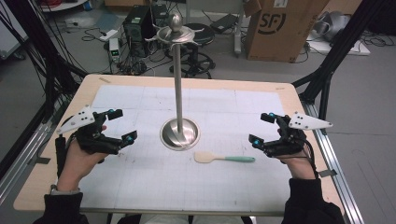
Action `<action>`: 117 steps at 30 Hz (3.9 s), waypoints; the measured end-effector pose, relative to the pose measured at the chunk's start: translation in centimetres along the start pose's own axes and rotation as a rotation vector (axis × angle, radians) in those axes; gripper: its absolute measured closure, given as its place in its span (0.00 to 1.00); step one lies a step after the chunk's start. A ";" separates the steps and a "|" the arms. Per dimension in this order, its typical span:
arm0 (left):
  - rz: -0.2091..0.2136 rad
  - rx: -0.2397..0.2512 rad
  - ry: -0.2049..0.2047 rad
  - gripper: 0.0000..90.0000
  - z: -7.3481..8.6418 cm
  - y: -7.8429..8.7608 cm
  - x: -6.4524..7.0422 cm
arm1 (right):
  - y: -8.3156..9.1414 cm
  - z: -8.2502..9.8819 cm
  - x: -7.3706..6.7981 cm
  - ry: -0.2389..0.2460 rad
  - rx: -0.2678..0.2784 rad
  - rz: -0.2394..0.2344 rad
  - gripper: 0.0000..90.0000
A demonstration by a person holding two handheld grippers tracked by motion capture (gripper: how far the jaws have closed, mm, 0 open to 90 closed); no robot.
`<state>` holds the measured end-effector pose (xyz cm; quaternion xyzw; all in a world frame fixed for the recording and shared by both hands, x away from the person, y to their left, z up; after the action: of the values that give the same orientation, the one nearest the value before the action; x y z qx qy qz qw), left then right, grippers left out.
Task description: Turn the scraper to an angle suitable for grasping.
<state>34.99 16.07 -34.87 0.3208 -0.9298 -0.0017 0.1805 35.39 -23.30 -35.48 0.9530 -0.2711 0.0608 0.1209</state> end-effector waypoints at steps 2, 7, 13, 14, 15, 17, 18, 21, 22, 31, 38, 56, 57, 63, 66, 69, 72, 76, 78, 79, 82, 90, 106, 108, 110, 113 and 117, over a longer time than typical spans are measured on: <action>-0.002 -0.003 0.002 0.02 0.1 -0.1 0.0 | -0.2 0.3 -0.2 0.008 -0.020 -0.009 0.07; 0.000 -0.010 -0.002 0.02 0.2 -0.1 0.1 | -0.3 0.9 -0.4 0.014 -0.031 -0.035 0.20; -0.004 -0.013 0.002 0.02 0.3 -0.1 -0.1 | -0.5 3.4 -0.3 0.014 -0.088 -0.001 0.62; -0.005 -0.013 0.003 0.02 0.3 -0.1 -0.1 | -0.6 3.8 -0.3 0.017 -0.104 0.007 0.68; -0.006 -0.013 0.003 0.02 0.3 -0.1 -0.1 | -0.7 4.1 -0.3 0.020 -0.117 0.009 0.72; -0.004 -0.012 0.003 0.02 0.3 -0.1 -0.1 | -0.8 4.9 -0.4 0.018 -0.138 0.010 0.83; -0.006 -0.011 0.001 0.02 0.3 -0.1 -0.1 | -0.9 5.3 -0.5 0.018 -0.146 0.006 0.88; -0.004 -0.003 0.005 0.02 0.1 0.0 -0.1 | -1.1 6.6 -0.8 0.019 -0.184 -0.011 0.98; -0.003 -0.002 0.006 0.02 0.1 0.1 -0.2 | -1.1 7.1 -0.8 0.021 -0.200 -0.006 0.99; -0.001 0.000 0.006 0.02 0.0 0.1 -0.1 | -1.6 10.4 -1.7 -0.060 -0.320 -0.036 1.00; -0.002 0.003 0.008 0.02 -0.1 0.2 -0.2 | -1.8 13.1 -3.4 -0.079 -0.453 -0.076 1.00; -0.015 -0.027 0.001 0.02 0.6 -0.2 -0.1 | -2.4 14.9 -2.4 -0.093 -0.542 -0.047 1.00; -0.018 -0.029 -0.001 0.02 0.6 -0.2 -0.1 | -2.5 14.9 -2.2 -0.087 -0.546 -0.035 1.00; -0.035 -0.041 -0.004 0.02 1.0 -0.1 -0.3 | -4.0 14.8 -1.0 -0.053 -0.562 0.037 1.00; -0.036 -0.045 -0.008 0.02 1.2 0.0 -0.2 | -4.5 14.9 -0.5 -0.047 -0.547 0.036 1.00; -0.039 -0.045 -0.011 0.02 1.2 0.2 -0.2 | -4.4 14.7 -0.6 -0.057 -0.539 0.028 1.00; -0.047 -0.035 -0.009 0.02 1.1 0.3 -0.2 | -4.7 13.9 -1.2 -0.051 -0.503 0.013 0.99; -0.051 -0.040 -0.014 0.02 1.3 0.5 -0.2 | -7.4 12.2 -3.3 -0.034 -0.464 -0.050 0.99; -0.052 -0.042 -0.017 0.02 1.3 0.5 -0.2 | -8.7 11.6 -4.0 -0.036 -0.445 -0.087 0.99; -0.054 -0.042 -0.017 0.02 1.4 0.5 -0.2 | -9.4 11.3 -4.3 -0.028 -0.442 -0.097 0.99; -0.059 -0.041 -0.013 0.02 1.5 0.7 -0.2 | -11.1 11.0 -4.9 -0.031 -0.449 -0.117 0.99; -0.073 -0.049 -0.011 0.02 1.8 1.2 -0.5 | -13.2 12.3 -4.8 -0.071 -0.526 -0.114 1.00; -0.069 -0.047 -0.005 0.02 1.9 1.3 -0.5 | -11.3 12.2 -7.1 -0.051 -0.543 -0.175 1.00; -0.068 -0.047 -0.007 0.02 1.9 1.3 -0.5 | -11.0 12.2 -7.3 -0.049 -0.547 -0.184 1.00; -0.068 -0.044 -0.005 0.02 1.8 1.3 -0.5 | -10.0 12.2 -8.1 -0.043 -0.548 -0.200 1.00; -0.062 -0.038 0.001 0.02 1.6 1.4 -0.4 | -9.0 12.3 -8.8 -0.054 -0.539 -0.214 1.00; -0.048 -0.028 -0.003 0.02 1.3 1.5 -0.1 | -6.7 12.6 -10.2 -0.073 -0.522 -0.213 1.00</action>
<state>33.74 17.14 -35.95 0.3407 -0.9219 -0.0194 0.1836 30.95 -16.00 -50.81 0.9143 -0.1802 -0.0582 0.3579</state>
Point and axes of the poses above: each handheld gripper's, and its own axes: y roughly backward along the jaws, z roughly out of its underside, x roughly to its right, the point moved 9 cm from there along -y, roughly forward along the jaws, and after that the axes turned 14 degrees about y, right-handed, at the moved point
